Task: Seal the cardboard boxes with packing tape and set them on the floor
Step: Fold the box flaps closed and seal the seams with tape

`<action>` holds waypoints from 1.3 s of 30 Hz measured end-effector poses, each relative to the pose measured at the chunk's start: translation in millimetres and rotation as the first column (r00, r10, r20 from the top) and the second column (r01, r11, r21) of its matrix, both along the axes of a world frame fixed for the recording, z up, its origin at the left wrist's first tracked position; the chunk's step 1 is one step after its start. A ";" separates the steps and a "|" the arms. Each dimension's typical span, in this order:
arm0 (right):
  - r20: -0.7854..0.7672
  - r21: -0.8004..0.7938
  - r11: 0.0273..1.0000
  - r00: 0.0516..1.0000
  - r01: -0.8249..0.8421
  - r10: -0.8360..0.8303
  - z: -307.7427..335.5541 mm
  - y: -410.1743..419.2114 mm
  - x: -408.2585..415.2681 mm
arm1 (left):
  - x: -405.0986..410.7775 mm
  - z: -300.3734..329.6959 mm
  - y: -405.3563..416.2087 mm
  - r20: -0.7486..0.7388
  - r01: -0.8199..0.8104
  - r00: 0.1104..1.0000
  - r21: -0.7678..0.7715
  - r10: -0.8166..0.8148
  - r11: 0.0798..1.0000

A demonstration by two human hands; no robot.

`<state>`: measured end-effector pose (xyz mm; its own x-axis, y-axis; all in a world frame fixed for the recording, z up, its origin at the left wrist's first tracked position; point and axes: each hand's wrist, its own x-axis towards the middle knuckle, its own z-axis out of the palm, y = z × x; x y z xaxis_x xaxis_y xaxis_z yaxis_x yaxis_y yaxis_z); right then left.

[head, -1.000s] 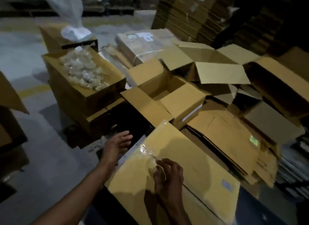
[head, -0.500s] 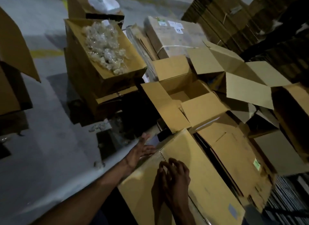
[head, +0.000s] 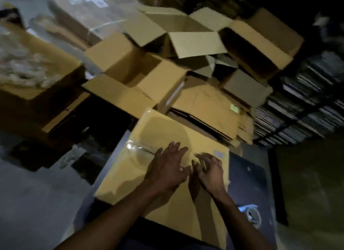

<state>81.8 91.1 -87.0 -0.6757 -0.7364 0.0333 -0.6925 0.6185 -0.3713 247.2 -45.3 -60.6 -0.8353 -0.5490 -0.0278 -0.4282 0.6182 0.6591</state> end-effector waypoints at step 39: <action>0.367 0.158 0.985 0.930 -0.067 0.005 -63.5 300.5 -199.7 | -125.1 -44.7 186.6 0.437 0.141 0.898 -0.408 0.058 0.902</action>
<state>-117.8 391.7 -150.5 -0.5914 -0.7344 -0.3332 -0.5518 0.6698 -0.4968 122.0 141.4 -105.3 -0.8155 -0.5552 -0.1633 -0.5727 0.8150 0.0889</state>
